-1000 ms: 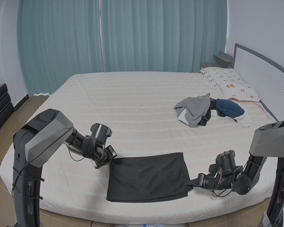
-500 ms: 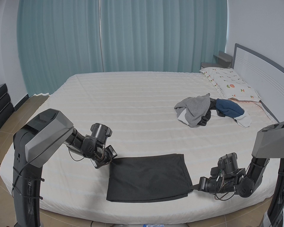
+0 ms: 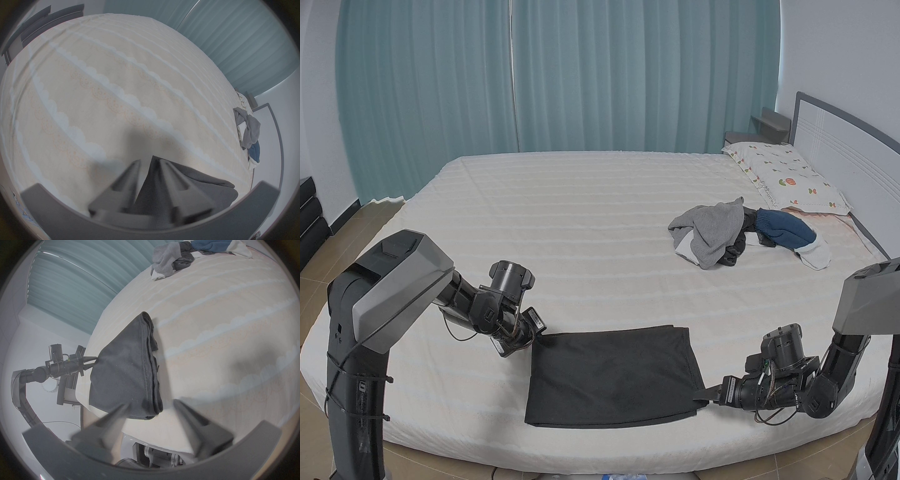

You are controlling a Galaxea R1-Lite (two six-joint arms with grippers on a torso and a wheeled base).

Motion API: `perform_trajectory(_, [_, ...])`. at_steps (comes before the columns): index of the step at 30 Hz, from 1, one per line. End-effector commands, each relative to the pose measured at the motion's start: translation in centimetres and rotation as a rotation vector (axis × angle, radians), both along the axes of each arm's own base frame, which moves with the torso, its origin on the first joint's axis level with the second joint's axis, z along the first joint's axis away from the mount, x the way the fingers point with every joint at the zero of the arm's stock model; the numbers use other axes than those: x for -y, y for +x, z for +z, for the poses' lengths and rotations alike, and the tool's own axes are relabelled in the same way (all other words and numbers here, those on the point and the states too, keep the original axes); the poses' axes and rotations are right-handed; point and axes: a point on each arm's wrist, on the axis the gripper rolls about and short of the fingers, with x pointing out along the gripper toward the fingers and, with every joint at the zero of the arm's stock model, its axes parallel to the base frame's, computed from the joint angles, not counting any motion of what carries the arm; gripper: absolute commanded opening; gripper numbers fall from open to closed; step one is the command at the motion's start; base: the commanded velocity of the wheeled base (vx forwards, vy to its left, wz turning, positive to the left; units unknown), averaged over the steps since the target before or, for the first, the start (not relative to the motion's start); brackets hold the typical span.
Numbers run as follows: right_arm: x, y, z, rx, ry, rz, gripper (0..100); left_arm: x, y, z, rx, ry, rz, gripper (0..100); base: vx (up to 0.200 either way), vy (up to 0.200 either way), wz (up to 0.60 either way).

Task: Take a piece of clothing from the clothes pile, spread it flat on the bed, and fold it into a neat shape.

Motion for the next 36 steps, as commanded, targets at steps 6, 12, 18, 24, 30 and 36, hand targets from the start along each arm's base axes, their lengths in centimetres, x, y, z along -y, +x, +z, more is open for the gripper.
perform_trajectory(6, [1.8,1.1,1.9,0.05,0.068,-0.089,100,-1.2,-0.7,2.2,0.011,-0.074,0.023,100,0.0,0.0,0.0])
perform_trajectory(12, [3.7,1.4,2.3,0.059,0.152,-0.102,100,-2.2,-3.4,3.2,-0.018,-0.233,-0.095,100,0.0,0.0,0.0])
perform_trajectory(18, [5.1,1.1,1.8,0.042,0.196,-0.103,100,-2.9,-6.8,1.0,0.122,-0.175,-0.3,100,0.0,0.0,0.0])
perform_trajectory(24, [5.0,1.1,1.6,0.044,0.203,-0.094,100,-2.7,-7.6,0.4,0.165,-0.189,-0.385,100,0.0,0.0,0.0])
perform_trajectory(30, [5.0,1.1,1.6,0.048,0.204,-0.095,100,-2.6,-7.7,0.0,0.164,-0.179,-0.432,100,0.0,0.0,0.0])
perform_trajectory(36, [5.0,1.1,1.8,0.053,0.205,-0.094,100,-1.7,-7.8,-0.6,0.161,-0.16,-0.469,100,0.0,0.0,0.0])
